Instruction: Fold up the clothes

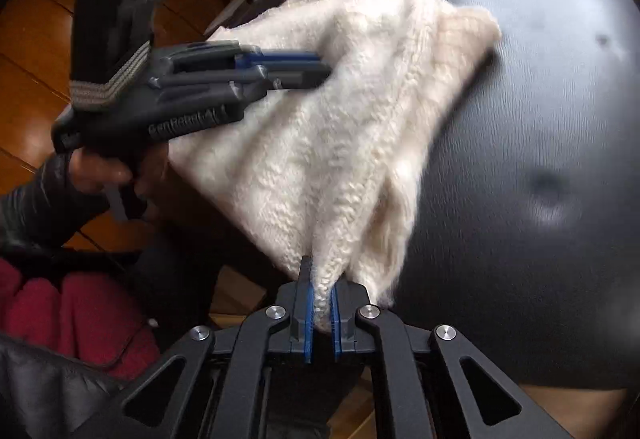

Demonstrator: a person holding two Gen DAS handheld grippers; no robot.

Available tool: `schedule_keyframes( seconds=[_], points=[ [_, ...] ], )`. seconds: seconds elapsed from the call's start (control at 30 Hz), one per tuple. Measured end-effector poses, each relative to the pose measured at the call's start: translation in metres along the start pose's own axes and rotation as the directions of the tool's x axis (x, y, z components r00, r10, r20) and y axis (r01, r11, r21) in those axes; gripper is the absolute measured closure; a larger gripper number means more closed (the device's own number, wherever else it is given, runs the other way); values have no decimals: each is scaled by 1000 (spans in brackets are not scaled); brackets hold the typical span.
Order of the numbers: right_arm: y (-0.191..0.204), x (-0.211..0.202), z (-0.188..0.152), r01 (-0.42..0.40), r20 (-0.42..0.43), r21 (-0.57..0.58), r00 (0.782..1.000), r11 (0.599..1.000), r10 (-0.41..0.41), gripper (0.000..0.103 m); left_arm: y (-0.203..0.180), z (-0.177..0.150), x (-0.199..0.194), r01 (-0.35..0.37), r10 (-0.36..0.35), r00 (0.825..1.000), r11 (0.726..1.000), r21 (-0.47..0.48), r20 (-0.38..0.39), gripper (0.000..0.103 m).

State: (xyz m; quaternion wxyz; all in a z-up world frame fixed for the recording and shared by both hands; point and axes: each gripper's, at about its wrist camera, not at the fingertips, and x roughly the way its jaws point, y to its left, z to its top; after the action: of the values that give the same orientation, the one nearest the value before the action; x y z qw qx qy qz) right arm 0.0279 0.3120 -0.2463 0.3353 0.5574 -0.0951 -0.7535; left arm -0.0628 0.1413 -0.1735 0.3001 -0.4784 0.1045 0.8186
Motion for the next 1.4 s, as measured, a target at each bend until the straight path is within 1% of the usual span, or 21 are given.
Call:
schedule_keyframes(
  seconds=[0.07,0.17,0.27,0.33,0.37,0.43,0.47,0.5,0.53,0.6,0.67,0.73,0.77,0.8,0.87,0.9,0.97,1.0,1.13,1.23,1.4],
  points=[
    [-2,-3,-7,15,12,18,1000,1000,-15,99,2,2,-7,40,-39,999,999,-37,25,86],
    [-1,-8,-15,31,19,39,999,999,-32,99,14,4,-21,25,-18,996,996,-85,90,86],
    [6,-17,-21,86,5,33,996,996,-86,98,39,1,-23,-8,20,997,987,-159,72,86],
    [6,-29,-23,100,12,50,995,994,-100,96,53,-5,-28,10,8,996,980,-199,92,86],
    [5,-39,-22,94,40,76,994,993,-97,91,58,-7,-31,17,4,995,977,-210,101,86],
    [6,-65,-13,117,141,104,981,988,-131,84,60,-12,-34,19,3,994,981,-192,111,86],
    [8,-77,-7,131,192,117,970,985,-152,72,60,-14,-35,18,2,994,984,-180,113,86],
    [11,-86,-1,154,236,119,955,981,-178,56,57,-14,-33,13,4,994,987,-159,106,86],
    [16,-89,10,164,267,112,945,980,-189,52,54,-15,-32,11,3,995,991,-137,100,86],
    [26,-84,34,185,296,74,934,980,-199,52,47,-14,-29,28,-19,995,995,-92,96,86],
    [41,-62,58,222,279,34,934,975,-222,52,41,-9,-25,29,-24,996,998,-53,90,86],
    [47,-38,80,260,254,11,933,965,-255,52,41,-3,-17,11,-8,997,999,-32,82,86],
    [45,-29,87,308,238,13,923,951,-302,52,45,1,-12,-2,4,997,999,-35,77,86],
    [40,-21,92,365,222,19,906,931,-360,52,49,4,-6,-19,22,998,999,-45,66,86],
    [30,-6,102,475,187,27,862,880,-471,56,62,8,8,-41,44,998,996,-83,40,83],
    [20,-3,101,482,183,51,857,875,-482,56,71,7,12,-1,7,999,990,-143,41,83],
    [0,-9,96,402,216,155,878,902,-428,56,88,4,15,76,-63,996,963,-259,55,84],
    [-4,-11,95,381,223,174,883,908,-413,56,92,2,15,98,-83,995,952,-291,63,85],
    [-1,-9,95,416,220,151,870,897,-441,56,87,-1,13,94,-76,994,964,-250,80,84],
    [2,-10,94,423,218,157,866,892,-449,56,91,0,3,103,-83,993,956,-275,83,84],
    [13,-5,96,465,207,137,850,875,-484,53,105,-11,-29,41,-8,994,957,-287,113,84]
  ],
)
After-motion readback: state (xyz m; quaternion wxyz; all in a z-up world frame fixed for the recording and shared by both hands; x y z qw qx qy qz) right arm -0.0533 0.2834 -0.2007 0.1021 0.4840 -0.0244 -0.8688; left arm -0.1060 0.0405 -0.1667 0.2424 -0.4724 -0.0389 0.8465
